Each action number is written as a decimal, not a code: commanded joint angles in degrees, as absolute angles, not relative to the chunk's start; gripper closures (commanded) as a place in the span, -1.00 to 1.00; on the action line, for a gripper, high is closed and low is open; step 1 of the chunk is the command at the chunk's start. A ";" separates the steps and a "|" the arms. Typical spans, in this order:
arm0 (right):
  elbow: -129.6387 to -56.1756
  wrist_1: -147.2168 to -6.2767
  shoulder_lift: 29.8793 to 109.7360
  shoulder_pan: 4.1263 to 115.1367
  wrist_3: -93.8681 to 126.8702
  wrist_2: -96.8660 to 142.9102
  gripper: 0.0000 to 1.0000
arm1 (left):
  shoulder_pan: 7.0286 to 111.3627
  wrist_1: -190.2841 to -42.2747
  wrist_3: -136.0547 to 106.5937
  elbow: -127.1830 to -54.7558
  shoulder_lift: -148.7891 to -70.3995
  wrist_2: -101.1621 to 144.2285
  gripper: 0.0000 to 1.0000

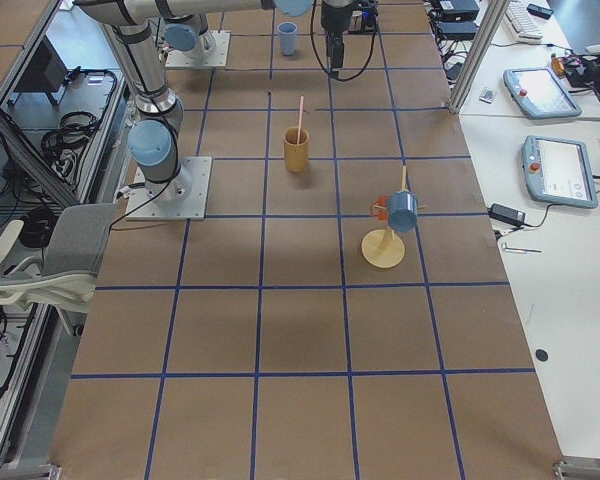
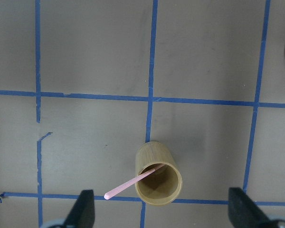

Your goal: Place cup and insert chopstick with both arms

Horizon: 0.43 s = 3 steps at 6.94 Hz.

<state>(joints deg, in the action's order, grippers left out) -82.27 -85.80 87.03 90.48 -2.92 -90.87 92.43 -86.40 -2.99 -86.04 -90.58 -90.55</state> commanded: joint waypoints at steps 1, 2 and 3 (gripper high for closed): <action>-82.27 -85.87 86.92 90.35 -2.90 -90.88 -1.00 | 92.46 -86.40 -2.99 -85.87 -90.96 -90.26 -1.00; -82.27 -86.74 86.92 90.44 -2.99 -90.79 -1.00 | 92.37 -86.31 -2.99 -85.78 -91.05 -90.18 -1.00; -82.27 -86.92 86.92 90.35 -2.99 -90.88 -1.00 | 92.46 -86.31 -2.99 -85.87 -91.05 -90.18 -1.00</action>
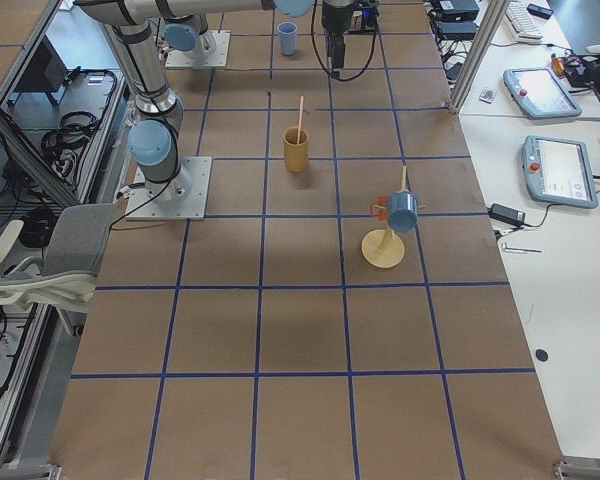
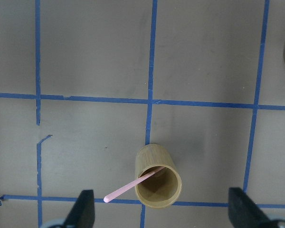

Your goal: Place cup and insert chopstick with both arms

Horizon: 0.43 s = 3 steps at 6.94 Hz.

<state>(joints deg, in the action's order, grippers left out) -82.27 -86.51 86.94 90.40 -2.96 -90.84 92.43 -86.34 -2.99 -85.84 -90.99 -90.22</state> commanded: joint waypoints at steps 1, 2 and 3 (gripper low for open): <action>-82.35 -86.75 86.92 90.35 -2.99 -90.88 -1.00 | 92.46 -86.31 -2.90 -85.87 -91.05 -90.18 -1.00; -82.27 -87.10 86.66 90.26 -2.81 -90.88 -1.00 | 92.37 -85.96 -2.90 -85.78 -91.23 -90.00 -1.00; -82.35 -86.84 86.75 90.26 -2.90 -90.88 -1.00 | 92.37 -85.96 -2.99 -85.78 -91.23 -89.39 -1.00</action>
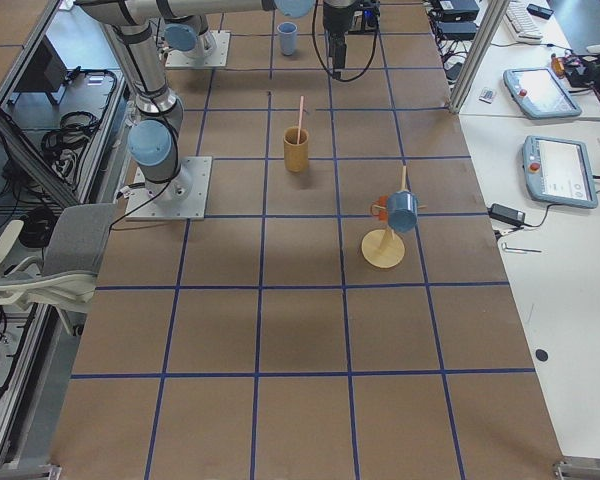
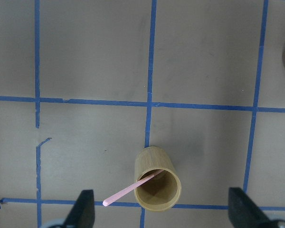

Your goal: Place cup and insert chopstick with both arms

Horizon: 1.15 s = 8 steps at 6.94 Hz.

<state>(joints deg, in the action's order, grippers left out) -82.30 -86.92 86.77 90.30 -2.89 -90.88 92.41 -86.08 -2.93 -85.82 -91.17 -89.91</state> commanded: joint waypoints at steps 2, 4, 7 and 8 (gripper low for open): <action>-82.35 -87.10 86.49 90.26 0.41 -90.88 -1.00 | 92.37 -85.96 -2.99 -85.87 -91.14 -89.38 -1.00; -84.18 -86.66 85.70 89.56 15.48 -91.75 -1.00 | 92.37 -86.13 -2.99 -85.96 -90.97 -89.47 -1.00; -84.73 -82.30 86.39 85.27 16.44 -91.05 -1.00 | 92.37 -86.13 -2.99 -86.22 -91.05 -89.47 -1.00; -84.81 -81.48 86.48 84.73 16.44 -90.88 -1.00 | 92.46 -86.39 -2.99 -86.31 -90.71 -90.26 -1.00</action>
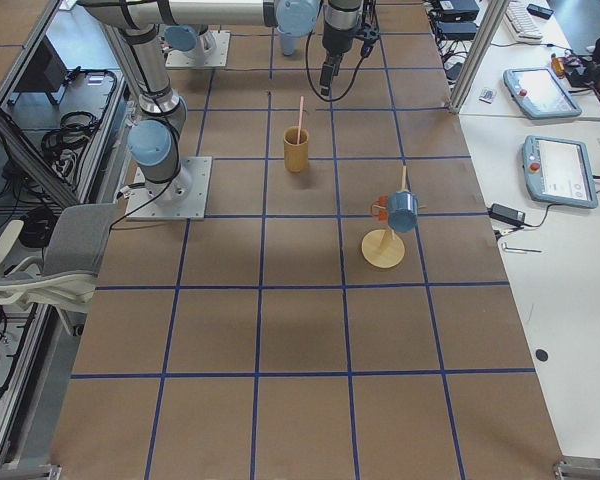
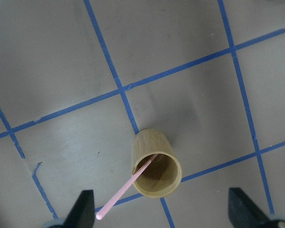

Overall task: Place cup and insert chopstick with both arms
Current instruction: 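Move the right gripper down over the tan cup toward the pink chopstick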

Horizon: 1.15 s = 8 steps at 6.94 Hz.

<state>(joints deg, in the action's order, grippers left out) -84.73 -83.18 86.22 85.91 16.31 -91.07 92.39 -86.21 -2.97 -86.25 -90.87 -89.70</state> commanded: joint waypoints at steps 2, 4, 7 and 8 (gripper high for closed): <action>-84.90 -77.46 85.78 82.72 17.92 -82.85 -1.00 | 92.37 -88.32 -2.99 -85.87 -90.44 -90.18 -1.00; -88.74 -75.59 85.43 79.64 19.94 -79.37 -1.00 | 92.37 -91.29 -2.99 -85.79 -89.83 -90.18 -1.00; -96.57 -76.46 84.38 79.36 31.25 -69.91 -1.00 | 92.20 -91.41 -2.90 -85.78 -89.74 -90.18 -1.00; -98.42 -78.12 83.50 79.37 32.33 -68.74 -1.00 | 92.02 -91.41 -2.90 -85.87 -89.82 -90.18 -1.00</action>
